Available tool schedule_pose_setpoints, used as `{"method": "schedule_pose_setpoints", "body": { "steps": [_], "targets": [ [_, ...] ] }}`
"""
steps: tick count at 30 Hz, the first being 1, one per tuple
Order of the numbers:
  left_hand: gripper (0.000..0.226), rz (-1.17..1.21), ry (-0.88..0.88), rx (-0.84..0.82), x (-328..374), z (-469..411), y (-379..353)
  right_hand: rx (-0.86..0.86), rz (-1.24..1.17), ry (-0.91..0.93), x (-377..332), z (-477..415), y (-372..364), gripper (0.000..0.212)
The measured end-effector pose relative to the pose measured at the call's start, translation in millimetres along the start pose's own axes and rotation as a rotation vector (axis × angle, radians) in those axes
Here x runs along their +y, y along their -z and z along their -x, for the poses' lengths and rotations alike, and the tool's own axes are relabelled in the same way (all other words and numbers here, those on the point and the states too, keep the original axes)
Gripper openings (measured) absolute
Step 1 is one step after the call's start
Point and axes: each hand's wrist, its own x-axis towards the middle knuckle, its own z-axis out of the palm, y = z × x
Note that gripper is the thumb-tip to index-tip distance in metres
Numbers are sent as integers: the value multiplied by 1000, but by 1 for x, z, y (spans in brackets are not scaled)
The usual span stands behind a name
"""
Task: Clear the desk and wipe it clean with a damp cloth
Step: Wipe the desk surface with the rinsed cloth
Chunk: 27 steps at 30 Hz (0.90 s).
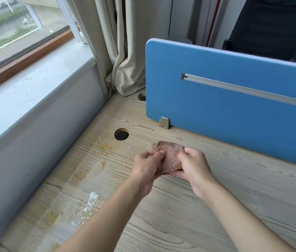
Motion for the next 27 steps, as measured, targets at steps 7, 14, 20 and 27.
{"method": "schedule_pose_setpoints", "body": {
  "steps": [7, 14, 20, 27],
  "targets": [
    [58, -751, -180, 218, 34, -53, 18, 15, 901, 234, 25, -18, 9, 65],
    [54, -1630, -520, 82, -6, -60, 14, -221, 1378, 5, 63, -25, -4, 122],
    [61, -1888, -470, 70, -33, -84, 22, -216, 1402, -50, 62, -30, -15, 117],
    [70, -1771, -466, -3, -25, -100, 3, -213, 1436, -81, 65, -35, -18, 119]
  ]
}}
